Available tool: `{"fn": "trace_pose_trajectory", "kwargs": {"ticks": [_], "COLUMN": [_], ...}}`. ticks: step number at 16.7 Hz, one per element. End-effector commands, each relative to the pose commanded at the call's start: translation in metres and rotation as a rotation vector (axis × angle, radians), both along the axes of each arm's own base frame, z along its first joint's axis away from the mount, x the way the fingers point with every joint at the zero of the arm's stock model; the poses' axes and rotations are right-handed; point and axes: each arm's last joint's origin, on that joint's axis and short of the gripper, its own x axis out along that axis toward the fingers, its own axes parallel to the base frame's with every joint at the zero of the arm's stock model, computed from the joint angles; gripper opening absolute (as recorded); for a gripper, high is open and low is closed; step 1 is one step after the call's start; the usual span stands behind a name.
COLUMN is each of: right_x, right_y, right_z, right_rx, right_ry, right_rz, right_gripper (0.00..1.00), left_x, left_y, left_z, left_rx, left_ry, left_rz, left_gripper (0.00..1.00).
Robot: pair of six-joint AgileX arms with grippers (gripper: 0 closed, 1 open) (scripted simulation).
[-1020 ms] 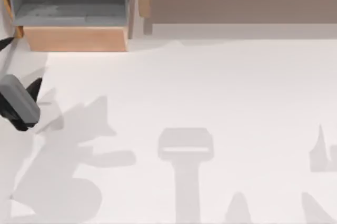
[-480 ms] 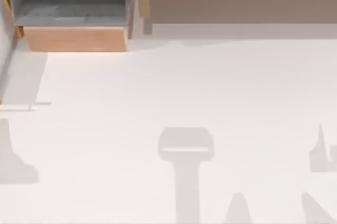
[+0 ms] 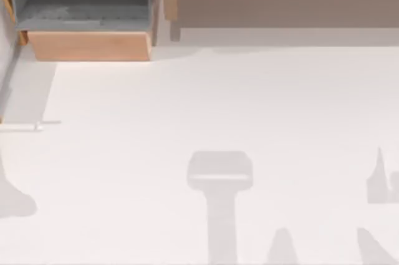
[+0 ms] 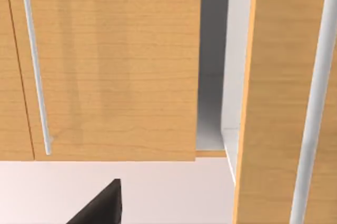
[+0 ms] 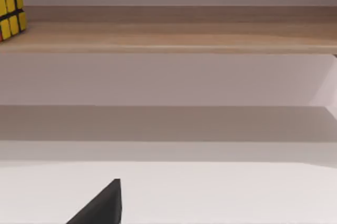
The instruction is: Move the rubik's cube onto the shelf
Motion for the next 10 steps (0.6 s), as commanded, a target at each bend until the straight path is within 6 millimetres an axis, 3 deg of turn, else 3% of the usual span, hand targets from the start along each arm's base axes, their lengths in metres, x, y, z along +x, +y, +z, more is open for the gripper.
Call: {"fn": "trace_pose_trajectory", "kwargs": {"ticks": [5, 9, 10], "right_x": [0.0, 0.0, 0.0], "right_y": [0.0, 0.0, 0.0], "right_z": [0.0, 0.0, 0.0], "right_rx": [0.0, 0.0, 0.0], "right_ry": [0.0, 0.0, 0.0], "right_rz": [0.0, 0.0, 0.0], "right_gripper": [1.0, 1.0, 1.0], "left_x": [0.023, 0.024, 0.024], "left_y": [0.0, 0.0, 0.0], "left_z": [0.0, 0.0, 0.0], "left_rx": [0.001, 0.001, 0.001], "left_ry": [0.0, 0.0, 0.0], "left_rz": [0.002, 0.002, 0.002], "left_gripper": [1.0, 1.0, 0.92]}}
